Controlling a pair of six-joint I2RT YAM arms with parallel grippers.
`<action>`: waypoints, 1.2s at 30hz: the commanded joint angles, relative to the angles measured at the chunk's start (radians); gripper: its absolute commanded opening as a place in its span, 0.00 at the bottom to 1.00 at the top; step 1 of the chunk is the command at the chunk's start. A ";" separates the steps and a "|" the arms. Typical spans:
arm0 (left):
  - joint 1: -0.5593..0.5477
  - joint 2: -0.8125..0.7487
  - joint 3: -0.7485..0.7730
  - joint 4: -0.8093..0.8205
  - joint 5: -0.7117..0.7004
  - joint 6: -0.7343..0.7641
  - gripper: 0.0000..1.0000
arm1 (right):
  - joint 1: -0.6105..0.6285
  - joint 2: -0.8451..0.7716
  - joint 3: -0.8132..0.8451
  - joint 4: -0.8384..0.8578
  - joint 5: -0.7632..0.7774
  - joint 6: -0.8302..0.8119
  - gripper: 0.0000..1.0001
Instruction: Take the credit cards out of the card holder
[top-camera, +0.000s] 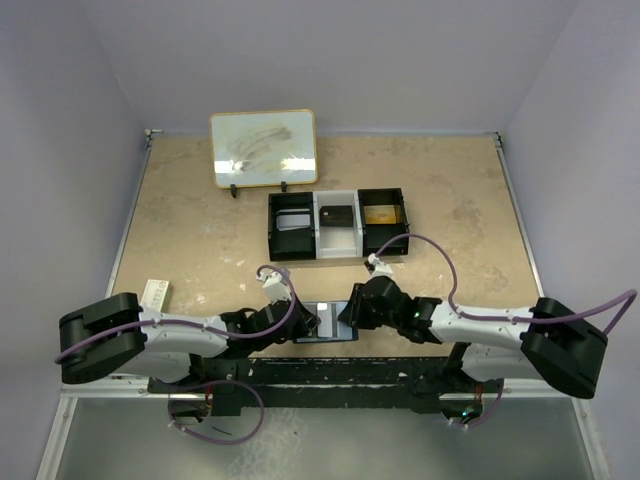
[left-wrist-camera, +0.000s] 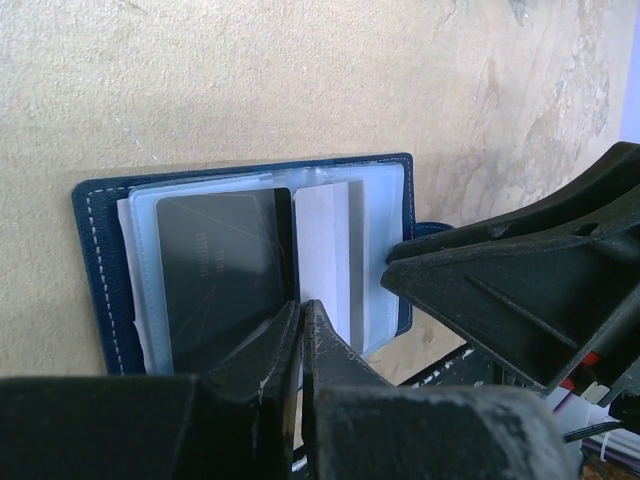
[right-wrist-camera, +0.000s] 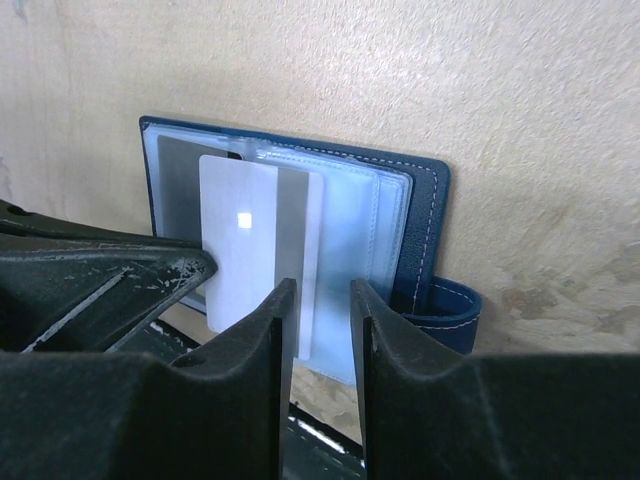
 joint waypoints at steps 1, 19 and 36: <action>-0.005 -0.004 0.043 0.006 -0.015 0.032 0.00 | -0.002 -0.044 0.071 -0.130 0.078 -0.086 0.32; -0.005 -0.012 0.055 -0.006 -0.008 0.045 0.01 | 0.000 0.218 0.067 0.017 -0.015 -0.053 0.28; -0.005 0.033 0.059 0.068 0.007 0.030 0.24 | 0.001 0.153 -0.040 0.103 -0.038 0.024 0.27</action>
